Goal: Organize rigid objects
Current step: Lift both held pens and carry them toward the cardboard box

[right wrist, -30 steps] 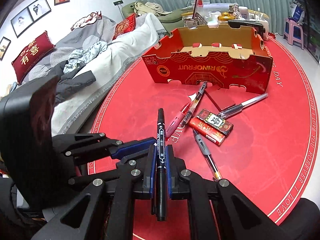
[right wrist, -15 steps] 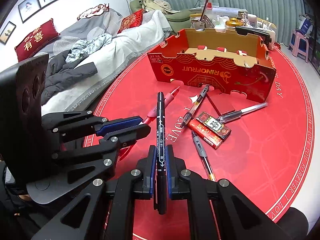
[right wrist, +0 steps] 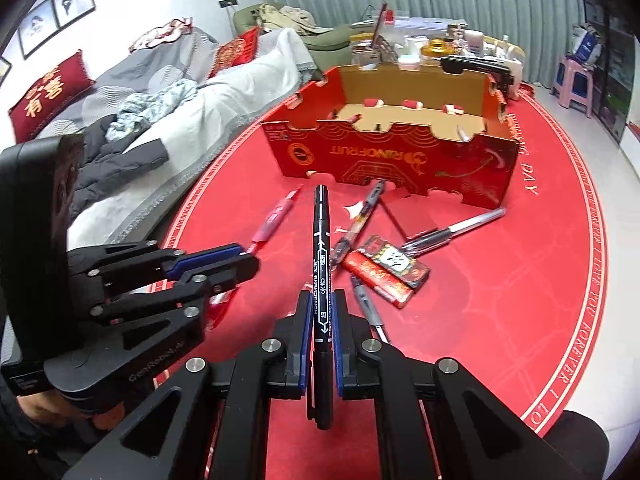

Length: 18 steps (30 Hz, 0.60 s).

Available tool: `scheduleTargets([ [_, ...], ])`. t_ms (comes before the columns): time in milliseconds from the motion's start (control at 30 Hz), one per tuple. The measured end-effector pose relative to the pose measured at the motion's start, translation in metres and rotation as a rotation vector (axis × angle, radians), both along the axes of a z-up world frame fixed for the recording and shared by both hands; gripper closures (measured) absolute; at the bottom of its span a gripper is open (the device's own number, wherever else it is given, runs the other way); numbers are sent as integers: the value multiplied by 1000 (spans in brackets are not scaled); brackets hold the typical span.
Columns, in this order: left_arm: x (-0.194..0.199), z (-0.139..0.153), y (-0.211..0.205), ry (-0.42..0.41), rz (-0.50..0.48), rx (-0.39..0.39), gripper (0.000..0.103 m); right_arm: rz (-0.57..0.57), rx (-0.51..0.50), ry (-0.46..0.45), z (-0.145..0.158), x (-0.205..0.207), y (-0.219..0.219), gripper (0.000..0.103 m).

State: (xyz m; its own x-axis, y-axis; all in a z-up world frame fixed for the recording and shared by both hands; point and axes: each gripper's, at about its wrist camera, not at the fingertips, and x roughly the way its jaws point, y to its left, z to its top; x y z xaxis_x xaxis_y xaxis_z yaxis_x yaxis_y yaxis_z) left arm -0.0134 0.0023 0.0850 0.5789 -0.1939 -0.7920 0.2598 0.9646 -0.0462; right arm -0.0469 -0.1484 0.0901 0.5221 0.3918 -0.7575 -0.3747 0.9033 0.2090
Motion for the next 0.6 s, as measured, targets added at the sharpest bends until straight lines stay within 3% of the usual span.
scheduleTargets([
  [600, 25, 17, -2, 1, 62, -10, 93, -59, -30, -34, 20, 26, -1, 93],
])
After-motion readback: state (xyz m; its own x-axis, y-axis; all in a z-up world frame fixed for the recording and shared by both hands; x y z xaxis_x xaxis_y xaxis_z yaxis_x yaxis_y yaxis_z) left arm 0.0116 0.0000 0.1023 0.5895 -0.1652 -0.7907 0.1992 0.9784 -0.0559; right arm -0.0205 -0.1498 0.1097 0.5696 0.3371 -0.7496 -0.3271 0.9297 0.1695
